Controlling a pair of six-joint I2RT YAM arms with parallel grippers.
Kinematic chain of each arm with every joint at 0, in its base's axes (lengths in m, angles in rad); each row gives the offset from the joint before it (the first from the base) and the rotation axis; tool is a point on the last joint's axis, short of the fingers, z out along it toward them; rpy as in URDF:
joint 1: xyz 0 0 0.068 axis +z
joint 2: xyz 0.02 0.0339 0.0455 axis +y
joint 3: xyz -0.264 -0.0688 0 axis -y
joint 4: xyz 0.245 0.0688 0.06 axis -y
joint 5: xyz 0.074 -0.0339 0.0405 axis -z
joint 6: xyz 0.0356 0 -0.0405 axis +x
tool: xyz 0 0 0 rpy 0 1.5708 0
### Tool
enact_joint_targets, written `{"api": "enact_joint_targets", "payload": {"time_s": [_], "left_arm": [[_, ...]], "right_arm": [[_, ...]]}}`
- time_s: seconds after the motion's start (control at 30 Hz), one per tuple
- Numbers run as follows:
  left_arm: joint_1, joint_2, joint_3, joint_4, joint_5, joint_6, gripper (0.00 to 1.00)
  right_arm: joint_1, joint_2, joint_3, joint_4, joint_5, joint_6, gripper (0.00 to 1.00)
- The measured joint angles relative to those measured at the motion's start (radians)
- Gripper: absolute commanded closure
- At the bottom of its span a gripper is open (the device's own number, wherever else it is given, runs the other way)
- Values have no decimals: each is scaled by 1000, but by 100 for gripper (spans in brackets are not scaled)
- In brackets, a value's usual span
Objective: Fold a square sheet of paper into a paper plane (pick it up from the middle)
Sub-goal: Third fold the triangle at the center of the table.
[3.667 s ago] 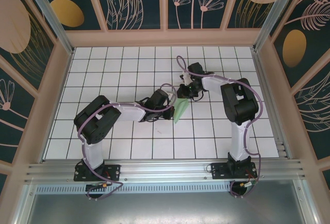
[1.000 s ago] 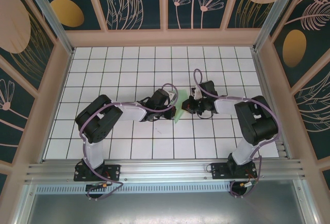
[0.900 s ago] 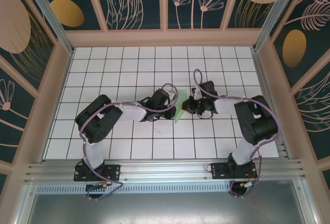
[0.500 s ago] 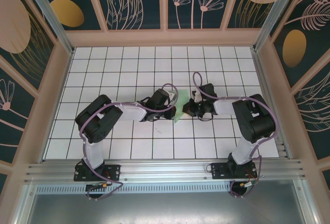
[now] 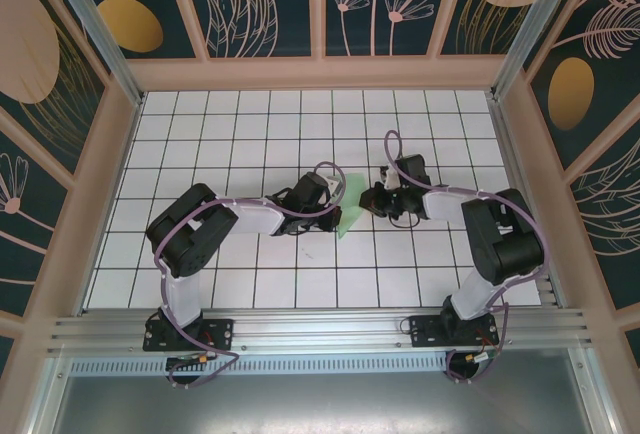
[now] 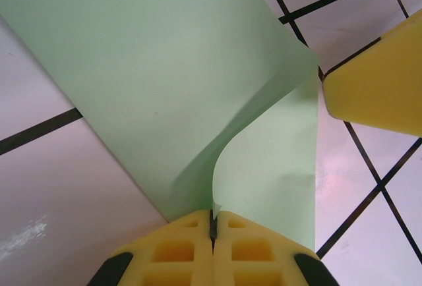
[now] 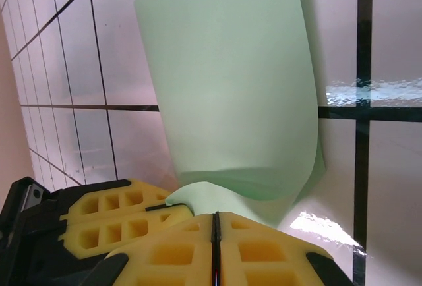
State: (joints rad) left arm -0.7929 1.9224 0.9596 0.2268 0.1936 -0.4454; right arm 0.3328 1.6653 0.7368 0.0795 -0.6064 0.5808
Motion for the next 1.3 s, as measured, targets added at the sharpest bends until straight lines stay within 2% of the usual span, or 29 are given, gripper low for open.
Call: {"api": "enact_joint_targets", "payload": {"time_s": [0.4, 0.67, 0.87, 1.3], "left_arm": [[0, 0, -1, 1, -2, -4, 100], [0, 0, -1, 1, -11, -4, 100], [0, 0, -1, 1, -11, -5, 100], [0, 0, -1, 1, -11, -5, 100]], "right_arm": [[-4, 118, 55, 0, 16, -22, 89], [-10, 112, 60, -10, 14, -26, 87], [-51, 56, 69, -34, 11, -41, 88], [-54, 107, 76, -34, -13, -49, 88]]}}
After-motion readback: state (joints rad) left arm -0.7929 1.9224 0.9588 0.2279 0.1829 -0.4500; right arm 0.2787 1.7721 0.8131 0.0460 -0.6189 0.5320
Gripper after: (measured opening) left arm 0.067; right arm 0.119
